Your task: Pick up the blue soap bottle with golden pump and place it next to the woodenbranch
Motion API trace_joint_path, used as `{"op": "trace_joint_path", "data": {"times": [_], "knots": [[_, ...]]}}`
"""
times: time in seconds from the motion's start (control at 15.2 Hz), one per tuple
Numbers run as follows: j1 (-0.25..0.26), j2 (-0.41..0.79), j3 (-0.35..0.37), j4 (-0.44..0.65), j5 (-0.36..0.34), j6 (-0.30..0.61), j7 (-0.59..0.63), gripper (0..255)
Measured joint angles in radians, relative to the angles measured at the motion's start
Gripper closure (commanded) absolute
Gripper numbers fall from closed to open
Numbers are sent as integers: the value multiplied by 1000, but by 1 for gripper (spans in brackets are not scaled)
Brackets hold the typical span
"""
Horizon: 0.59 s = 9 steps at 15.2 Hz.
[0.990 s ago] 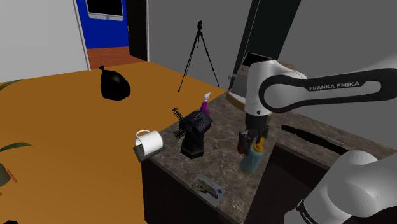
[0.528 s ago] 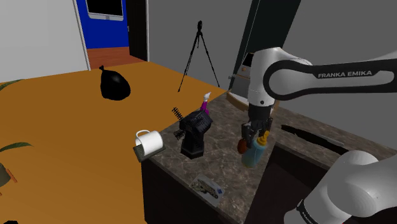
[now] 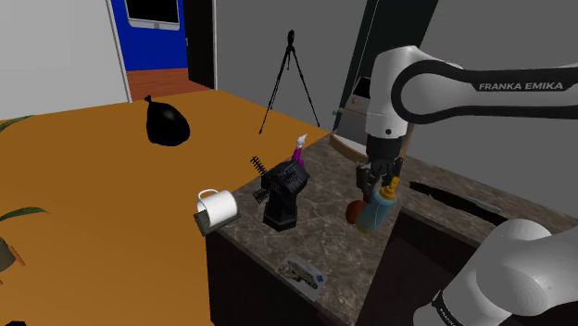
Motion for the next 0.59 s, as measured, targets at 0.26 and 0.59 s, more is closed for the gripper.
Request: {"op": "trace_joint_path", "data": {"times": [0.26,0.59], "knots": [[-2,-9,-8,52,-6,-61,0,255],[-3,-2,-13,122,-10,-124,5,255]]}}
